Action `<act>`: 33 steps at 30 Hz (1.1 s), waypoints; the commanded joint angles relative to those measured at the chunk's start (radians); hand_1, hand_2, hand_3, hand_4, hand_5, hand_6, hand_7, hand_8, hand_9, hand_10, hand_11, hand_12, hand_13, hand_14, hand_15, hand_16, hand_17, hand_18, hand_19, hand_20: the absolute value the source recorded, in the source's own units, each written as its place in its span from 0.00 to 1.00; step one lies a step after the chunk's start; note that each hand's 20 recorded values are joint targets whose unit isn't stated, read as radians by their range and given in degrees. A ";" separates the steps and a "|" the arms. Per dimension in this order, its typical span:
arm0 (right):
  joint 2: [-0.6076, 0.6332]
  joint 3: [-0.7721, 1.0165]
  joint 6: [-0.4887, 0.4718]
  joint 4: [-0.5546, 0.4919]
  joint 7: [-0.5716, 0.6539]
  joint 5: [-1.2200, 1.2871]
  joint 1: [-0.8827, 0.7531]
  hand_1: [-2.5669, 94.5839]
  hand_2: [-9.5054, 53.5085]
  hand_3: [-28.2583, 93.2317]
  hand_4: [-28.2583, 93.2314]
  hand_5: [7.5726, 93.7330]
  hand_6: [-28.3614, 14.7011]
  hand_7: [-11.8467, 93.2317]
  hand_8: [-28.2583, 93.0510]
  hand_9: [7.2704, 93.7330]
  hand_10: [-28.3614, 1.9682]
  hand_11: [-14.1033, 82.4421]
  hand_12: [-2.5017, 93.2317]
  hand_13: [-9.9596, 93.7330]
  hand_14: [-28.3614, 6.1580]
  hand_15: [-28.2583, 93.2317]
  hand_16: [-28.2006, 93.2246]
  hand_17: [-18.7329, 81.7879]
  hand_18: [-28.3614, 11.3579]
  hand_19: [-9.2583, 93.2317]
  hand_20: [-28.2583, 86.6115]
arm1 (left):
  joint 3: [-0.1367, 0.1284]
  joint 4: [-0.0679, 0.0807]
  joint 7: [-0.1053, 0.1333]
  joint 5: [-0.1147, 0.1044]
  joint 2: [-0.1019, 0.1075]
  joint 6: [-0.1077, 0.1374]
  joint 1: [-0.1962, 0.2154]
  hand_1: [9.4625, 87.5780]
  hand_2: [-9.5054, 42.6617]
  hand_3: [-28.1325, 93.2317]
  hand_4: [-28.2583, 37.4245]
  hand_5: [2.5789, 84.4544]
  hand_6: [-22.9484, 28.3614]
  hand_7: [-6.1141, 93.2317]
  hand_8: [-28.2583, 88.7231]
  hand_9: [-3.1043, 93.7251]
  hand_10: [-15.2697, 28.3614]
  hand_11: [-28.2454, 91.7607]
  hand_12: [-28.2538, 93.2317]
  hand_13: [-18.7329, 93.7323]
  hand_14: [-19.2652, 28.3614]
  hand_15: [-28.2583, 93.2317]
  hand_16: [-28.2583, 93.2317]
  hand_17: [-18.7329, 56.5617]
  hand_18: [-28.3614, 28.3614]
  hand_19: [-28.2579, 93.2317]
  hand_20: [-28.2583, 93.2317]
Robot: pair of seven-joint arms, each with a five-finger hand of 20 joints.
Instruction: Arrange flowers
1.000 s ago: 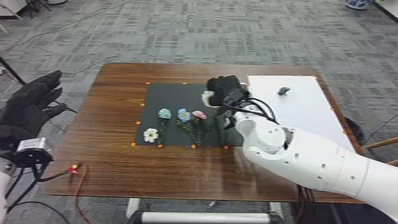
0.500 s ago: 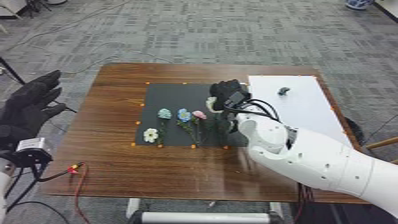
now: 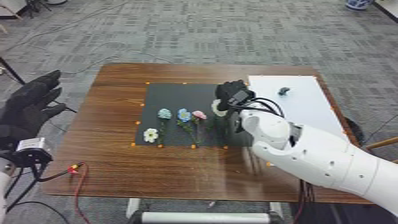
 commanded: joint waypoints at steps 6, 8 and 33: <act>0.011 0.047 -0.072 -0.011 -0.004 -0.002 -0.003 0.32 0.00 0.95 0.00 0.65 0.72 0.46 0.09 0.73 0.67 0.47 0.30 0.74 0.71 0.77 0.52 0.43 0.17 0.84 0.73 | 0.006 0.006 -0.006 -0.003 0.006 0.000 -0.001 0.17 0.11 0.80 0.00 0.20 0.48 0.24 0.16 0.14 0.52 0.32 0.38 0.17 0.59 0.44 0.22 0.00 0.81 0.51 0.30; 0.011 0.052 -0.078 -0.012 -0.006 0.003 -0.003 0.31 0.00 0.95 0.00 0.64 0.72 0.46 0.09 0.72 0.66 0.46 0.30 0.73 0.71 0.77 0.52 0.42 0.17 0.84 0.73 | 0.004 0.006 -0.007 -0.002 0.005 0.000 -0.001 0.17 0.11 0.80 0.00 0.20 0.48 0.24 0.16 0.14 0.52 0.32 0.38 0.17 0.59 0.44 0.22 0.00 0.81 0.51 0.30; 0.125 0.097 0.063 0.088 0.249 -0.027 -0.012 0.23 0.00 0.96 0.00 0.23 0.43 0.31 0.16 0.23 0.36 0.32 0.26 0.46 0.42 0.79 0.39 0.34 0.17 0.82 0.72 | -0.006 -0.007 0.001 -0.002 -0.012 0.014 0.014 0.17 0.11 0.80 0.00 0.20 0.48 0.24 0.16 0.14 0.52 0.32 0.38 0.17 0.59 0.43 0.22 0.00 0.81 0.51 0.30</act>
